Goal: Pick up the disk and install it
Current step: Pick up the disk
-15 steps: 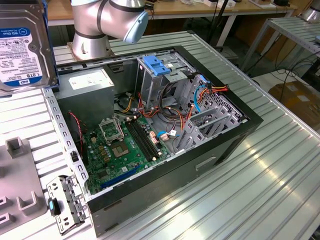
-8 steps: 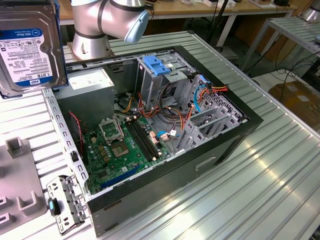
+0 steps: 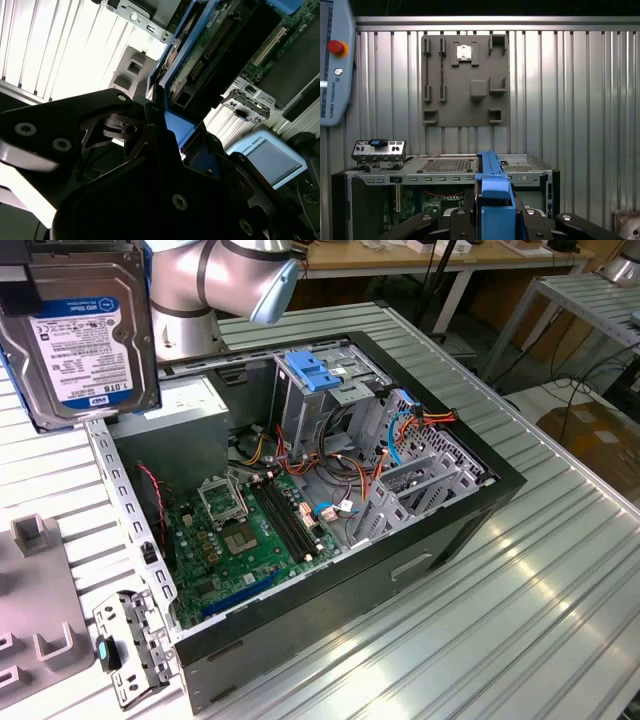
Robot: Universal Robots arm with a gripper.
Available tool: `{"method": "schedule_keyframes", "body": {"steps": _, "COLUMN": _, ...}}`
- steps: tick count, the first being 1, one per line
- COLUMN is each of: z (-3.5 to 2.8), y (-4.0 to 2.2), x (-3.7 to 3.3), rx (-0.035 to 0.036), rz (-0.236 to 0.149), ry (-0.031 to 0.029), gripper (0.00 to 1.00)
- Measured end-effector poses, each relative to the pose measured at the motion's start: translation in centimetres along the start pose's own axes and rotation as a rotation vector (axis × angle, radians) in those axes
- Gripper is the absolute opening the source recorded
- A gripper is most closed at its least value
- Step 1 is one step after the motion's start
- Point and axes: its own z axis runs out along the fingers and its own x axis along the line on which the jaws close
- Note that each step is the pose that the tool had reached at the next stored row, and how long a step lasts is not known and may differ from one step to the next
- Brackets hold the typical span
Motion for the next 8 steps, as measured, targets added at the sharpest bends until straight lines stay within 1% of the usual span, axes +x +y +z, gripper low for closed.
{"method": "schedule_keyframes", "body": {"steps": 3, "z": 0.0, "y": -0.7, "x": 0.11, "rx": 0.0, "rz": 0.0, "ry": 0.0, "gripper": 0.37}}
{"method": "schedule_keyframes", "body": {"steps": 5, "z": 0.0, "y": -1.44, "x": 0.17, "rx": 0.0, "rz": 0.0, "ry": 0.0001, "gripper": 0.37}}
{"method": "schedule_keyframes", "body": {"steps": 8, "z": 0.0, "y": -2.1, "x": 0.22, "rx": -0.0001, "rz": 0.0, "ry": 0.0001, "gripper": 0.37}}
